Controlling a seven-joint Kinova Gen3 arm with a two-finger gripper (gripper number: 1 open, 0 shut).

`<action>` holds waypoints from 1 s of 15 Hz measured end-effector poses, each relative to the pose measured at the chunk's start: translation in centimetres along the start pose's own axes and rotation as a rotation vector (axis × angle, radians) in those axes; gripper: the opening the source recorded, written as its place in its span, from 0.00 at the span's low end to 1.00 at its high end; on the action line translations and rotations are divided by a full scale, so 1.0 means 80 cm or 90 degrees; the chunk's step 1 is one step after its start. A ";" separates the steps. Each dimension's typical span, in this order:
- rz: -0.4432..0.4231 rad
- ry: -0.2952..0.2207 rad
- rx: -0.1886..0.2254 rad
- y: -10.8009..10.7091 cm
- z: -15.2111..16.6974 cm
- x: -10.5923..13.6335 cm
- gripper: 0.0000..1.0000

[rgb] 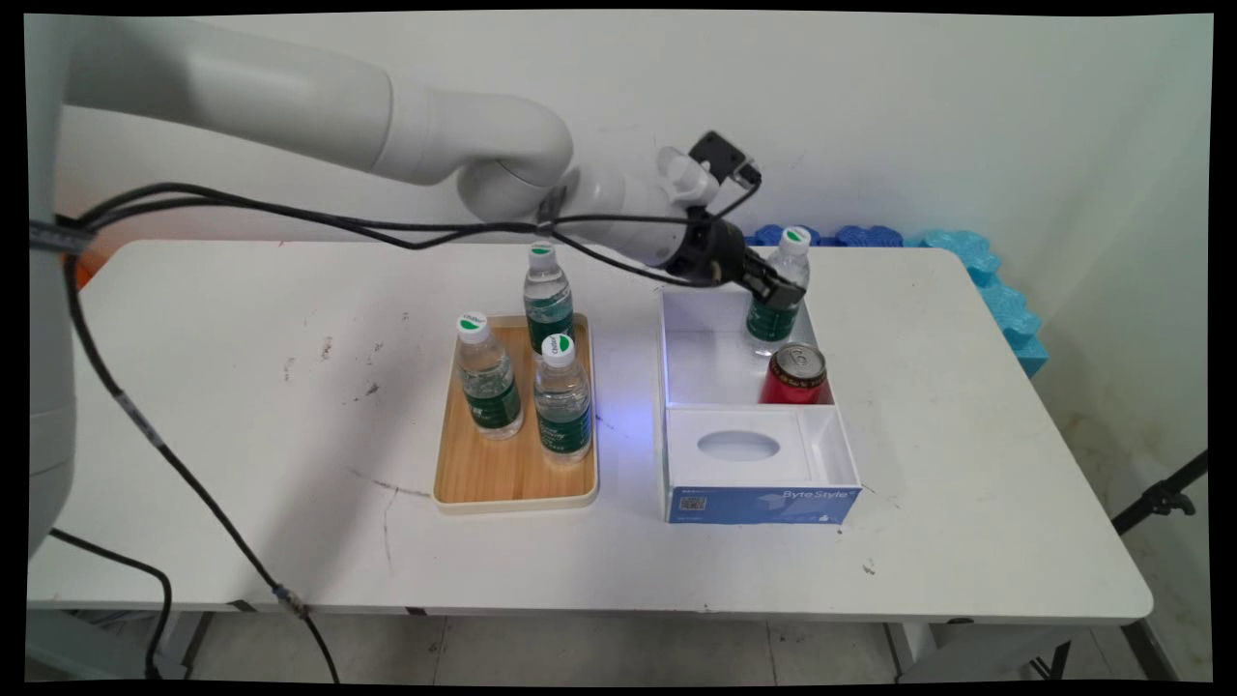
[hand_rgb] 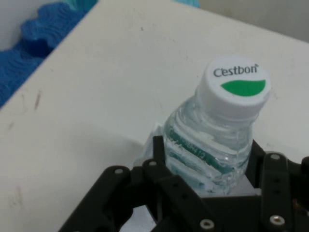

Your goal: Place the picked object on the tray

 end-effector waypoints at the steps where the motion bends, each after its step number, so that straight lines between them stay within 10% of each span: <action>1: 0.000 0.007 0.002 0.000 -0.008 0.005 0.00; 8: 0.003 0.044 -0.008 0.007 -0.103 0.074 0.00; 15: 0.044 -0.015 -0.001 -0.024 -0.240 0.083 0.00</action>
